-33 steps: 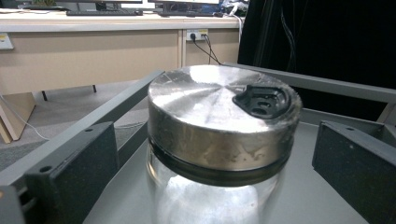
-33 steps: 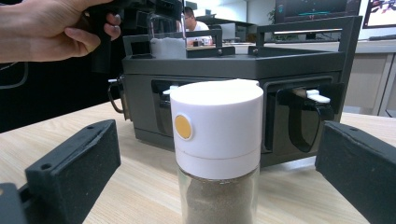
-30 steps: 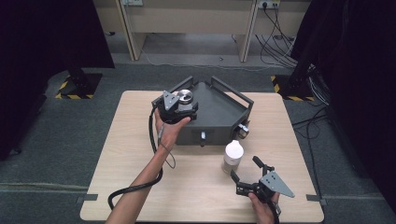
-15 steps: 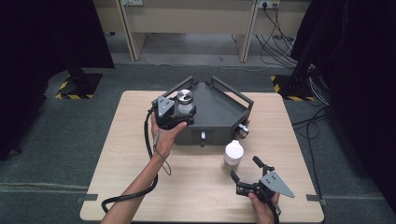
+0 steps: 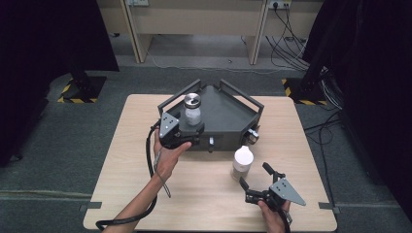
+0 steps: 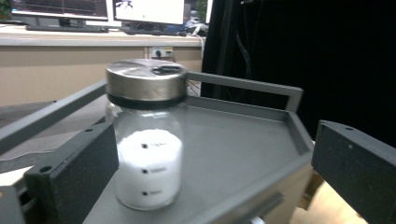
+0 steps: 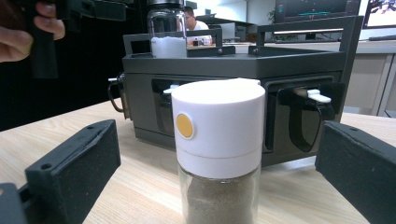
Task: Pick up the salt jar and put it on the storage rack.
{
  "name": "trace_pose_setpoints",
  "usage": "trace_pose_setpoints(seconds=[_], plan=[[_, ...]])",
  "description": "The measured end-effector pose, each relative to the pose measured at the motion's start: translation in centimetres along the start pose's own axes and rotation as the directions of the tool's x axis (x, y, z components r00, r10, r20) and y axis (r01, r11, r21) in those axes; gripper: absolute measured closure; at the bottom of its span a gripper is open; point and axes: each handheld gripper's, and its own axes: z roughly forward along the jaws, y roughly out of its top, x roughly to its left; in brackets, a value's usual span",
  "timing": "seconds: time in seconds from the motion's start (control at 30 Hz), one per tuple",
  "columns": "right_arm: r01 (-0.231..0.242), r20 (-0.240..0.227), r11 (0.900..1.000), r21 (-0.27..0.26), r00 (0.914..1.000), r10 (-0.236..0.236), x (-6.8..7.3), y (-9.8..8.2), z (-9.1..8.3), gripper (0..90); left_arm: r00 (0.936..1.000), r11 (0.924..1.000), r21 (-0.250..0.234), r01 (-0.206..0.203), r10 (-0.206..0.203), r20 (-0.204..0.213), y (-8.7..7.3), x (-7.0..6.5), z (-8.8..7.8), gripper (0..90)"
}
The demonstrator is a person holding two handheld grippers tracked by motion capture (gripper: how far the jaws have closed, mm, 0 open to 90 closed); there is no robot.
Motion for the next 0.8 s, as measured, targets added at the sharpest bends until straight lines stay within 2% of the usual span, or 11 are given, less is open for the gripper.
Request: trace_pose_setpoints(seconds=[0.1,0.2,0.4,0.57,0.8], plan=[[0.003,0.001,1.000,-0.003,1.0000,-0.003,0.0,0.0,0.0,0.4,0.9994,0.9996,-0.005,-0.028,0.028,0.022,-0.7,-0.4,-0.9,0.0],[-0.001,0.000,1.000,-0.001,1.0000,0.001,0.0,0.0,0.0,0.4,0.9989,0.9996,-0.011,-0.024,0.025,0.041,-1.4,-0.7,-1.7,0.1],[0.006,-0.002,1.000,-0.001,1.0000,-0.006,0.0,0.0,0.0,0.4,0.9966,0.9989,-0.018,-0.044,0.045,0.069,-2.6,-1.1,-2.8,0.0],[0.004,0.000,1.000,-0.002,1.0000,-0.004,0.0,0.0,0.0,0.4,0.9946,0.9988,-0.031,-0.039,0.042,0.095,-3.6,-1.5,-3.6,0.0],[0.003,-0.002,1.000,0.000,1.0000,-0.003,0.1,0.0,0.0,0.4,0.9923,0.9977,-0.046,-0.051,0.056,0.110,-5.9,-2.3,-5.0,0.0]])
